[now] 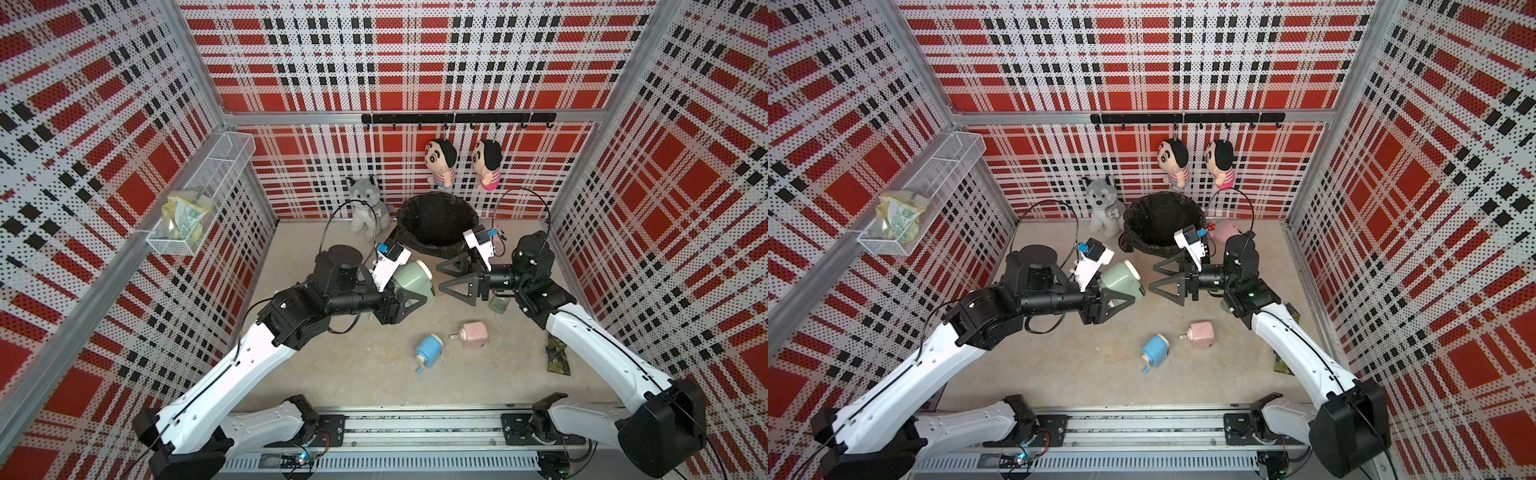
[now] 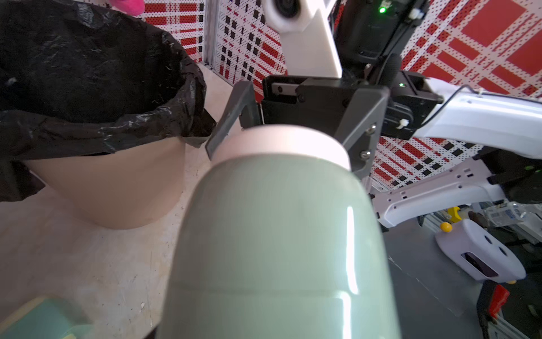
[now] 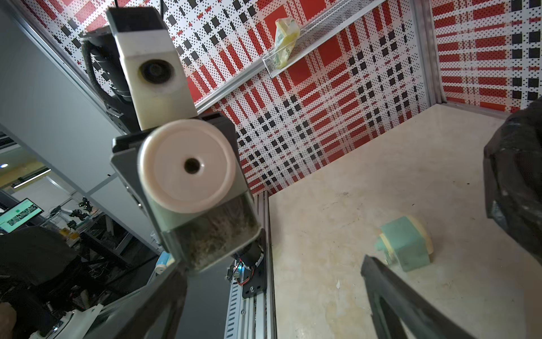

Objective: Take out the pencil sharpener tray and clean the shavings
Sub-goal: Open the container of the pencil sharpener.

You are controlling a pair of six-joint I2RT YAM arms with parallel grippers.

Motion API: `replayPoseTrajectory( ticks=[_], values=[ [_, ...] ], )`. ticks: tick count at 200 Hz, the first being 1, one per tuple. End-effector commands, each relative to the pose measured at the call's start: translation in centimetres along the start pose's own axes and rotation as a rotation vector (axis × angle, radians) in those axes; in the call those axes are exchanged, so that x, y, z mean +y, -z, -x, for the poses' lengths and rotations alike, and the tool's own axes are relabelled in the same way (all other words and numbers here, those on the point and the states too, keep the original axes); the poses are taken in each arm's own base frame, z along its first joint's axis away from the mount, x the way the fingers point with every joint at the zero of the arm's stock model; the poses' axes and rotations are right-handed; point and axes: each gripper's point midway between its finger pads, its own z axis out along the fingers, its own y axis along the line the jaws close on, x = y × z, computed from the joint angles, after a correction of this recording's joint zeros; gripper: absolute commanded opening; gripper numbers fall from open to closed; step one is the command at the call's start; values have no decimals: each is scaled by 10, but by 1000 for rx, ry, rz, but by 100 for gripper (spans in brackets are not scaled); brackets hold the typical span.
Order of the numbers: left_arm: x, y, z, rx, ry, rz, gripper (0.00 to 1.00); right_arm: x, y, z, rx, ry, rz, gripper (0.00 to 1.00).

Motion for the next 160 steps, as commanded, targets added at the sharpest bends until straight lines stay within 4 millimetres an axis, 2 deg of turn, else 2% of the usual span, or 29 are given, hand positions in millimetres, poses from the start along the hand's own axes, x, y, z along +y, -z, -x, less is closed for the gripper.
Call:
replayPoseTrajectory(
  ticks=[1, 73, 160],
  values=[
    [-15, 13, 15, -40, -41, -58, 54, 22, -2, -5, 22, 31, 77, 95],
    [-13, 6, 8, -7, -41, -73, 53, 58, -6, 3, -5, 32, 224, 92],
    [-16, 4, 6, -8, -41, -111, 54, 65, -32, 3, 31, 38, 260, 86]
  ],
)
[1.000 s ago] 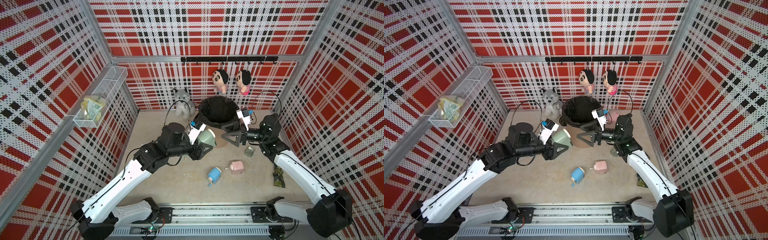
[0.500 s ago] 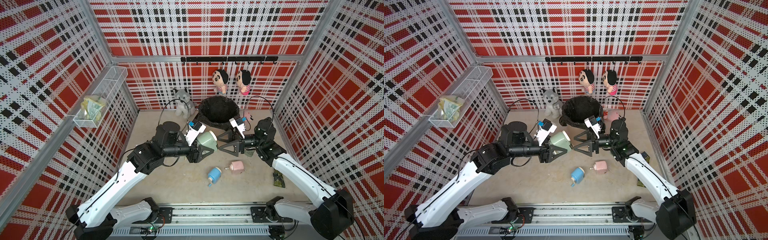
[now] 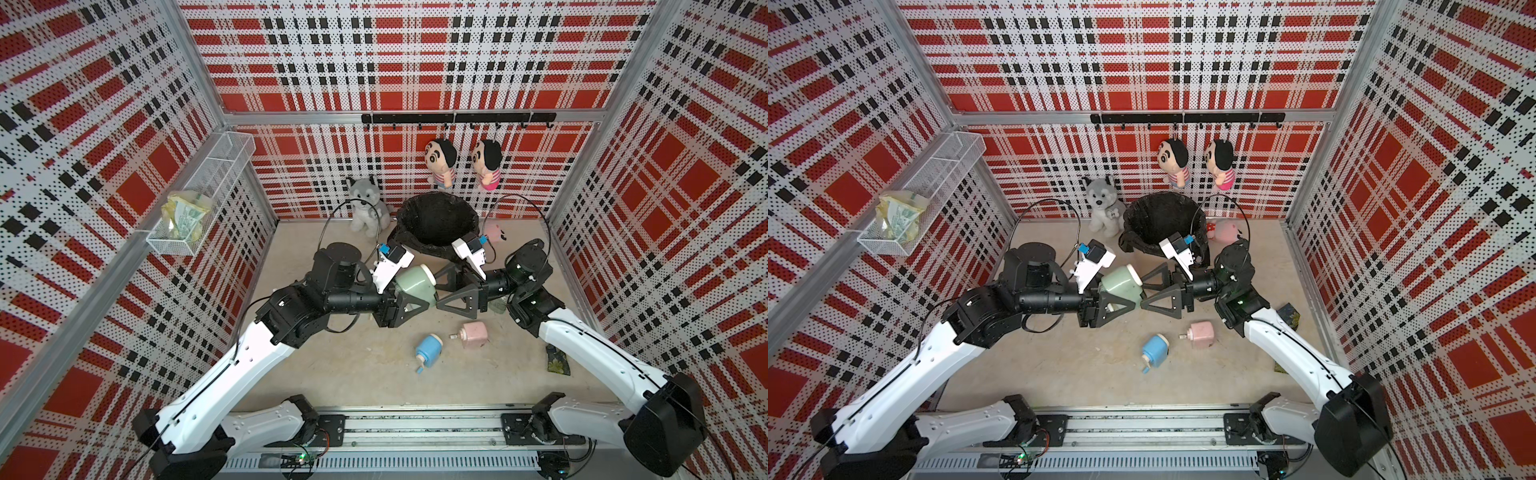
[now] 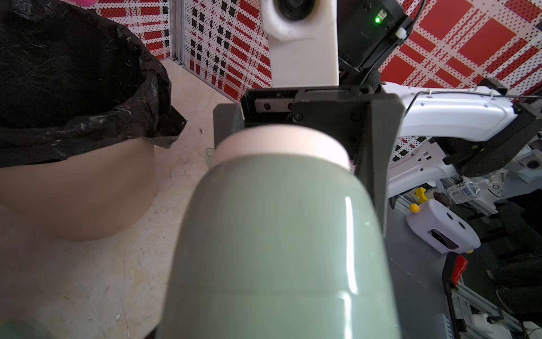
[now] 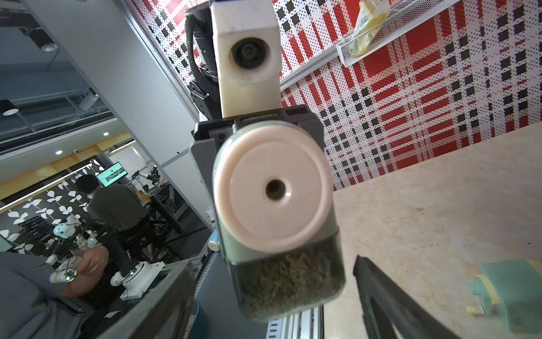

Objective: Take out the pencil sharpener tray and clean the shavings
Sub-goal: Open the container of the pencil sharpener.

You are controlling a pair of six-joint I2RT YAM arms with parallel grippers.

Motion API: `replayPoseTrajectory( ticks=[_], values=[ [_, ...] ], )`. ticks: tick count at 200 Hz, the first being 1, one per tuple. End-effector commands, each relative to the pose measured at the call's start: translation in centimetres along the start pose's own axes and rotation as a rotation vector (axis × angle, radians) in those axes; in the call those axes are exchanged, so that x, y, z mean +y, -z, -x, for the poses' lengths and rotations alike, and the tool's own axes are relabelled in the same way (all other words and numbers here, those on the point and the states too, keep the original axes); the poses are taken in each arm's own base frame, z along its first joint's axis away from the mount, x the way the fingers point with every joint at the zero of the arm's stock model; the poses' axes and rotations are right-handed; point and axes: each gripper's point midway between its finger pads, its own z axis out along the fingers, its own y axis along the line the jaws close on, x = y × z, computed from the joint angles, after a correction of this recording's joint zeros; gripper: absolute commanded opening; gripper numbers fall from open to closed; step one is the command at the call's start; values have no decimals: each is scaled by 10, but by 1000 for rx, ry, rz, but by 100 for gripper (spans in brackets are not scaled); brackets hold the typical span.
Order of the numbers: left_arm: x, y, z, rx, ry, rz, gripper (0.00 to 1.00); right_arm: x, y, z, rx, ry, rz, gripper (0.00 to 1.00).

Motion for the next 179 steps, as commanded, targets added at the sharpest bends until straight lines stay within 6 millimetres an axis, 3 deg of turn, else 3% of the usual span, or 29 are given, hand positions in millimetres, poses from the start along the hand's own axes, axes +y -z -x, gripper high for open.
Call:
replayPoseTrajectory(
  ticks=[1, 68, 132, 152, 179],
  values=[
    [-3, 2, 8, -36, -34, -21, 54, 2, -8, 4, 6, 27, 5, 85],
    [-6, 6, 9, -46, -37, -50, 54, 1, -11, 2, 16, 24, 21, 68],
    [-5, 4, 5, -33, -35, -65, 53, 12, -9, -1, 27, 33, 51, 70],
    [-5, 5, 5, -34, -36, -72, 53, 18, -8, 0, 23, 38, 72, 78],
    [-5, 8, 4, -35, -37, -85, 53, 23, -7, 1, 23, 49, 79, 77]
  ],
)
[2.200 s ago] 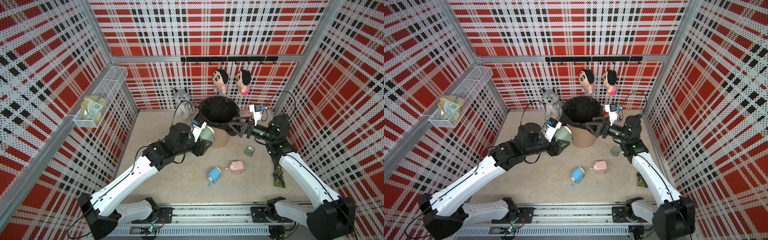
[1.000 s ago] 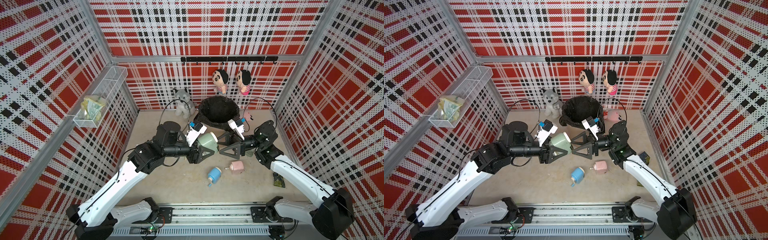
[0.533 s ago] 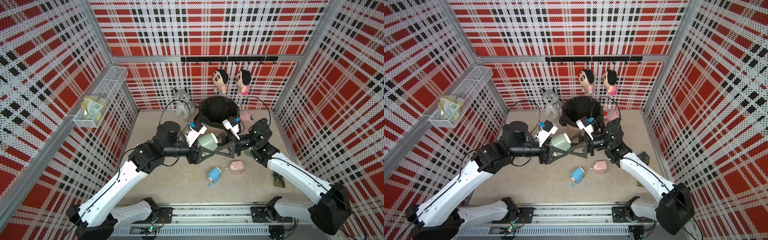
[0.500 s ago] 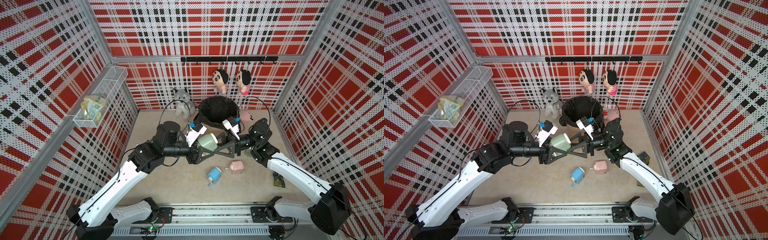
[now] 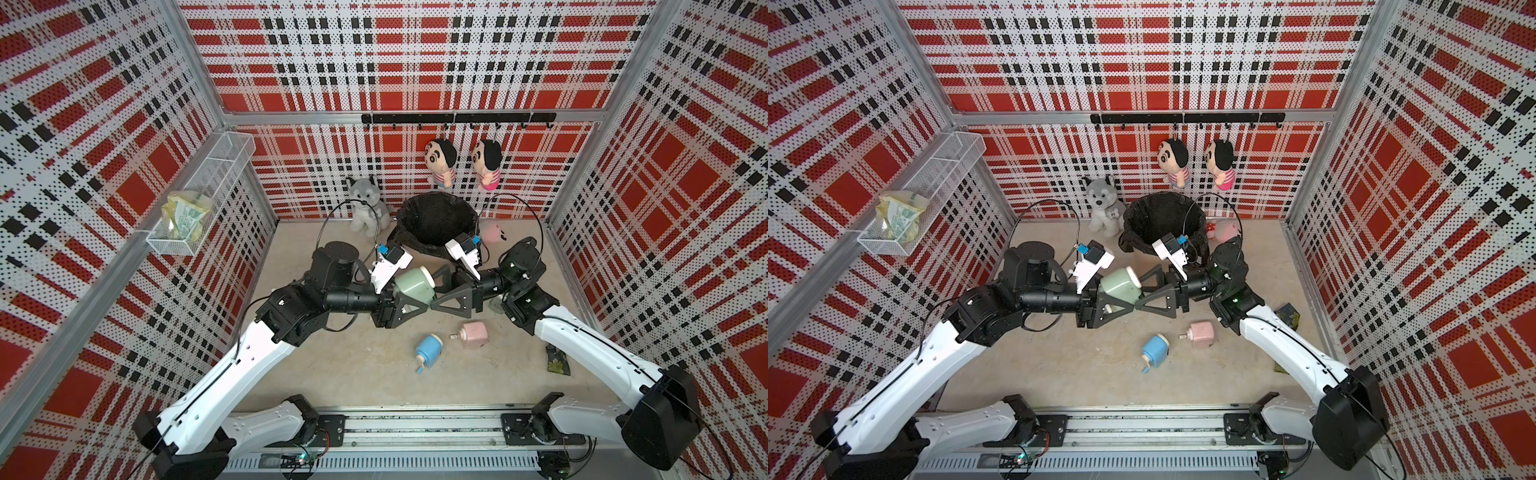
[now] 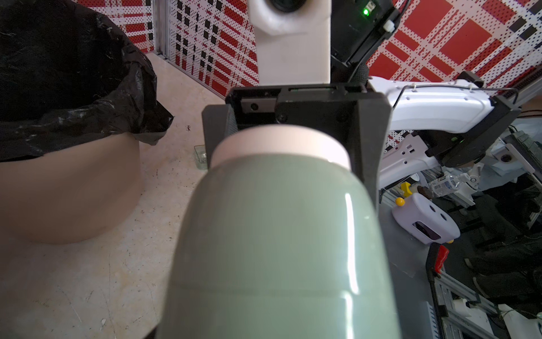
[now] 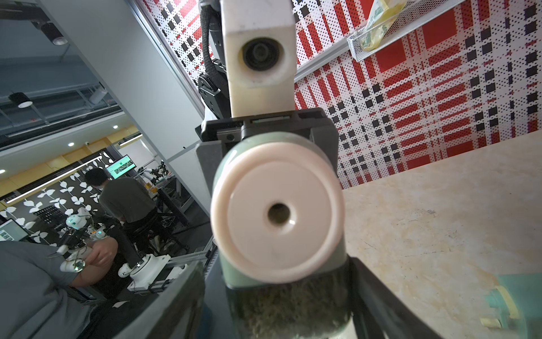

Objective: Take out the pencil sharpener tray and clean the shavings
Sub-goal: Open the container of the pencil sharpener.

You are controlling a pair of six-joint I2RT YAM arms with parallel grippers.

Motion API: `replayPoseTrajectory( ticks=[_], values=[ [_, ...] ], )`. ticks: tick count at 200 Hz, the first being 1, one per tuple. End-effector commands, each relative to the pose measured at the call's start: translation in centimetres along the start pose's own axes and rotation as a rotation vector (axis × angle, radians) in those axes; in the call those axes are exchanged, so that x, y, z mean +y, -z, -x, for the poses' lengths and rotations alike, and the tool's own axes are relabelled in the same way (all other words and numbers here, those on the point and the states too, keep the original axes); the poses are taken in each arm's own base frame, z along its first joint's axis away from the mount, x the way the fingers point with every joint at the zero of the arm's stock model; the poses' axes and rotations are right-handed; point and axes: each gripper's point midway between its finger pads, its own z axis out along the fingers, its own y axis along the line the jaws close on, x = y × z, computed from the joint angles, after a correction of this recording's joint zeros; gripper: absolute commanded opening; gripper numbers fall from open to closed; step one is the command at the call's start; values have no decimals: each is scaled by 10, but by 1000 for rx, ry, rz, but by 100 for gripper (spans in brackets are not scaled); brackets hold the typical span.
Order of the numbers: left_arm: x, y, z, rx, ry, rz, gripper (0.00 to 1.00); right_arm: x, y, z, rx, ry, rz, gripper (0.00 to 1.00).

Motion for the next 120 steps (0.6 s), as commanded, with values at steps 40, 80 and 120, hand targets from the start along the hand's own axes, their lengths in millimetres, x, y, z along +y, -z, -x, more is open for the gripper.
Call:
replayPoseTrajectory(
  ticks=[40, 80, 120],
  values=[
    [-3, 5, 7, -42, -45, -27, 53, 21, 0, 4, 4, 52, 51, 64],
    [-4, 6, 8, -45, -45, -33, 53, 22, 1, 2, 8, 53, 59, 53],
    [-7, 8, 9, -45, -46, -41, 52, 8, 10, 2, 0, 37, 16, 53]
  ],
)
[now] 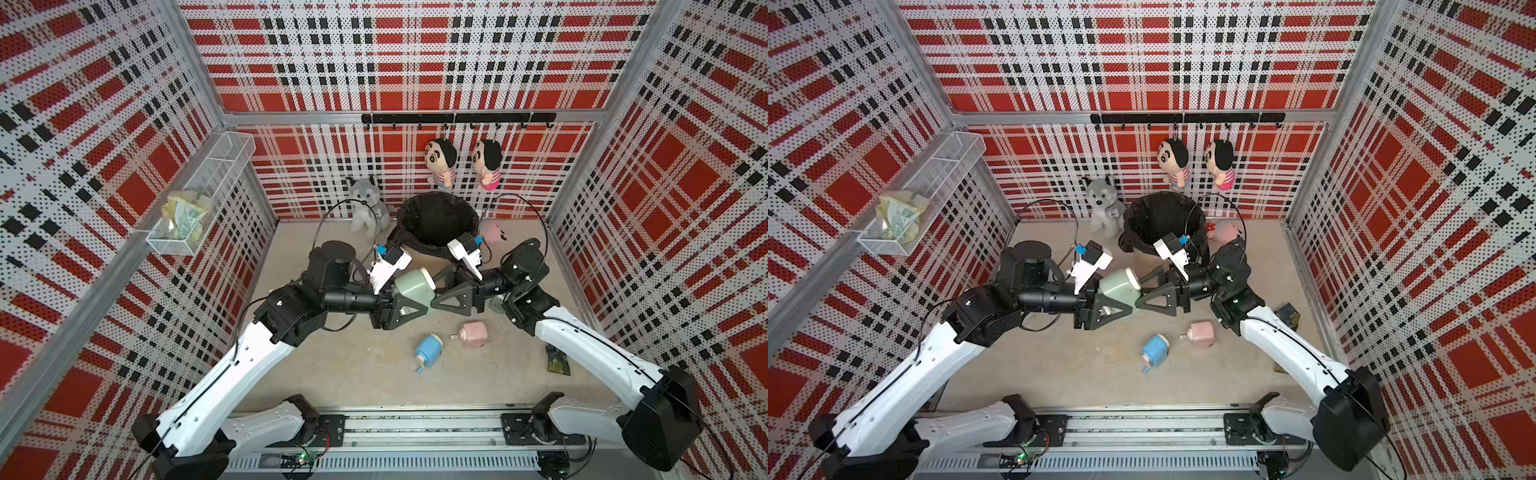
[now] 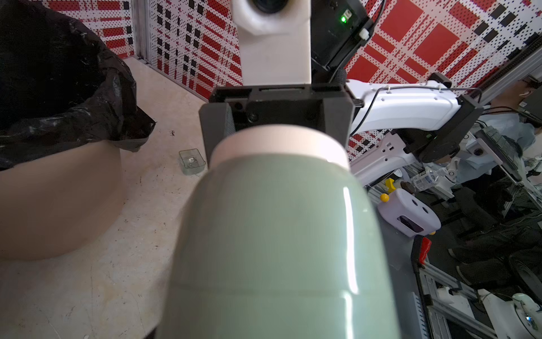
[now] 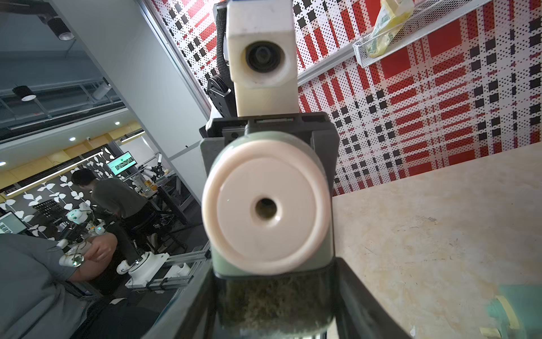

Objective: Take out the pencil sharpener tray and clean the shavings
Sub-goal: Open the container of the pencil sharpener.

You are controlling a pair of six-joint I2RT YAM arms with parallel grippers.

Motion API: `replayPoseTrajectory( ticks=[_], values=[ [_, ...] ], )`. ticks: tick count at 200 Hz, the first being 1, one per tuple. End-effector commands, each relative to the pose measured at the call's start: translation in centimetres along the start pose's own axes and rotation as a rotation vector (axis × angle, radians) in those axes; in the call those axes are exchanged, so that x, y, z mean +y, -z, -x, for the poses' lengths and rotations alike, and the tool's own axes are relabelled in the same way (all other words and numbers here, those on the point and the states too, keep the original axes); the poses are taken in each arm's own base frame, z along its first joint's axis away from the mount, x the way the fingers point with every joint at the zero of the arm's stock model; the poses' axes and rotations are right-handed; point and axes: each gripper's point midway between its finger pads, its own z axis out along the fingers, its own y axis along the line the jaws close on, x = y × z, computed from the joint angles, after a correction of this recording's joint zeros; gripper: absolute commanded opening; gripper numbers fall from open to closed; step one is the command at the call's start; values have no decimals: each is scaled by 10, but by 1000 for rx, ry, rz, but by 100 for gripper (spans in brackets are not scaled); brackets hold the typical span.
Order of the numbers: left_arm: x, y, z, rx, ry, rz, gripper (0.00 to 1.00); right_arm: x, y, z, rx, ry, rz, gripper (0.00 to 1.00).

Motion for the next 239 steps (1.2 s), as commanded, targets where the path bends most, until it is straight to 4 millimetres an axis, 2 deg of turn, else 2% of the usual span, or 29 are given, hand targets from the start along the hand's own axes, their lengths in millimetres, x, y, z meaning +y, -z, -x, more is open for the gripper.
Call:
replayPoseTrajectory(
  ticks=[1, 89, 134, 193, 239],
  values=[
    [0, 5, 7, -33, -36, 7, 52, 5, 7, -1, 9, 17, 10, 53],
    [-10, 11, 12, -42, -56, -19, 51, -10, 22, 6, -16, 8, -48, 54],
    [-6, 11, 12, -39, -56, 6, 51, -17, 25, 11, -26, 6, -71, 53],
    [-3, 19, 29, -58, -85, 44, 51, -33, 37, 24, -47, 10, -127, 53],
    [0, 21, 37, -62, -98, 58, 51, -49, 55, 34, -71, 5, -180, 53]
  ],
)
